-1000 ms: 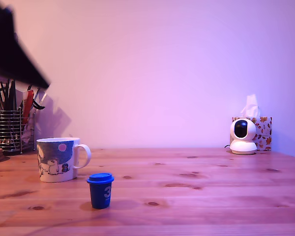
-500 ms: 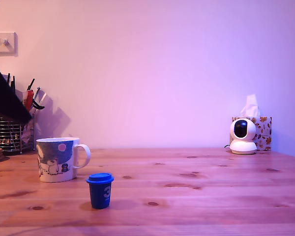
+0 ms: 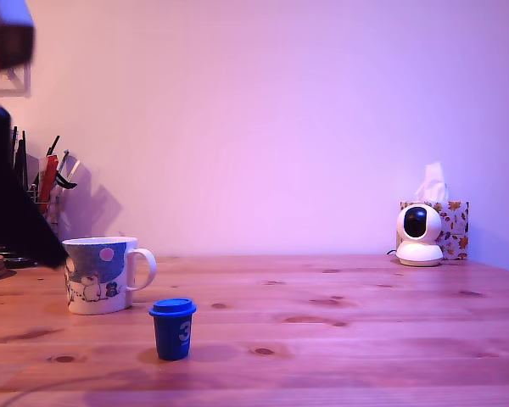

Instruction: Pick up the coffee capsules on the table and drop them inside the coffee cup

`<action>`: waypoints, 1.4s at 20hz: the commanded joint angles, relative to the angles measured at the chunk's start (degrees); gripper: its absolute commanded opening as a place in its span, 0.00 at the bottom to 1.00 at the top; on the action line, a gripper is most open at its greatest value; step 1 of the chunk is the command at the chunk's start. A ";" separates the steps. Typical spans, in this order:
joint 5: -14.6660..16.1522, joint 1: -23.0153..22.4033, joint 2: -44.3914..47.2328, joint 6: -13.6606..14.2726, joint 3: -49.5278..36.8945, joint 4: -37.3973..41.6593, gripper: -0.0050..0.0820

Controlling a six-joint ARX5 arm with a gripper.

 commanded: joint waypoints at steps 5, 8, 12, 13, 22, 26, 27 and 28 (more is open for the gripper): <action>4.46 0.66 7.78 2.91 -0.79 11.10 0.61; 5.99 2.16 12.04 3.96 -0.85 16.28 0.61; 10.03 3.98 19.12 4.96 -0.85 23.04 0.61; 10.16 4.15 21.16 4.94 -0.85 24.96 0.61; 11.96 4.42 34.53 5.33 -0.85 39.34 0.61; 12.76 4.42 37.77 5.20 -0.85 45.27 0.61; 12.76 4.42 38.75 5.05 -0.85 46.71 0.61; 12.81 4.42 39.80 4.28 -0.83 48.19 0.61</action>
